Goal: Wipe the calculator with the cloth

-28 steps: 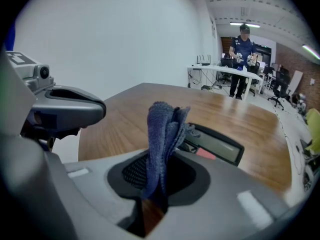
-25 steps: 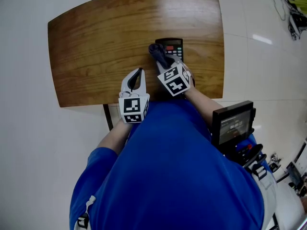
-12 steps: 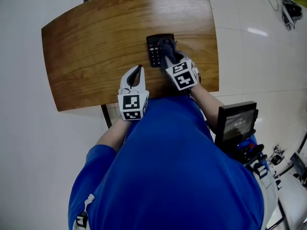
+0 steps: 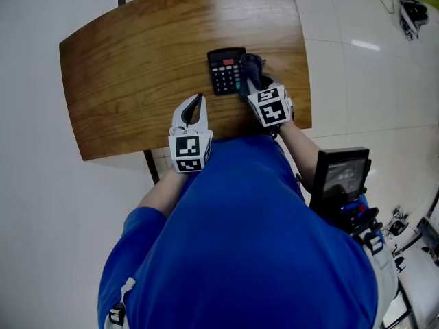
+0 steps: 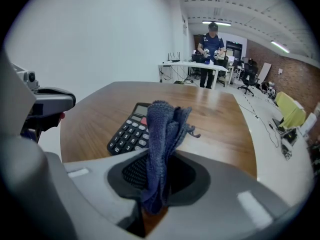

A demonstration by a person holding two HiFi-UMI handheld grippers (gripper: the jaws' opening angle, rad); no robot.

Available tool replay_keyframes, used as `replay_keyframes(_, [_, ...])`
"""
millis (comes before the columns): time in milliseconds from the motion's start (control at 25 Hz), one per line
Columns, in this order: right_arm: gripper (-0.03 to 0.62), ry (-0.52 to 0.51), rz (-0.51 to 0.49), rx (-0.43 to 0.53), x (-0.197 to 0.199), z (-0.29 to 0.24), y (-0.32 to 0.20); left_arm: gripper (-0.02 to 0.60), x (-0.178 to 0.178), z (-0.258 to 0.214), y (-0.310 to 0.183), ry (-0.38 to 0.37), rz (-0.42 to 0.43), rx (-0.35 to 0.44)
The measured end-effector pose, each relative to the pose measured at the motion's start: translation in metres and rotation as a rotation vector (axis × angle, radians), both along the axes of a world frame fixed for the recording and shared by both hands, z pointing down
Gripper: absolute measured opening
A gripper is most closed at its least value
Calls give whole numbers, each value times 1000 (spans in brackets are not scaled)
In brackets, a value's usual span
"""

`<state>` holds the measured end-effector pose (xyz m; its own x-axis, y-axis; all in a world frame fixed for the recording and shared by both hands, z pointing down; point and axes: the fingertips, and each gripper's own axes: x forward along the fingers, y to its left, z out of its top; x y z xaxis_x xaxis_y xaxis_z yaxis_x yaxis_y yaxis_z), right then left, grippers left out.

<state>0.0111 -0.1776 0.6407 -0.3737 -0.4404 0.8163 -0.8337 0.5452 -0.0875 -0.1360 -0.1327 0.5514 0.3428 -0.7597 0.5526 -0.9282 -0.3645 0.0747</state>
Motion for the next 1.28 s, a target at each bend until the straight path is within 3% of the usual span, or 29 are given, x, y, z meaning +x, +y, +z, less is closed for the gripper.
replay_keyframes(240, [78,-16,-48,13,-20,-9,0,5,-9,-4,4,-7,-26,15])
replay_keyframes(760, [78,-91,-278,-4,-113,-29,32,5,-43,-24,29,-54,-111,8])
replay_keyframes(1280, [78,-75,-196,-30,-86,-11,24,5,-34,-14,25,-47,-84,-34])
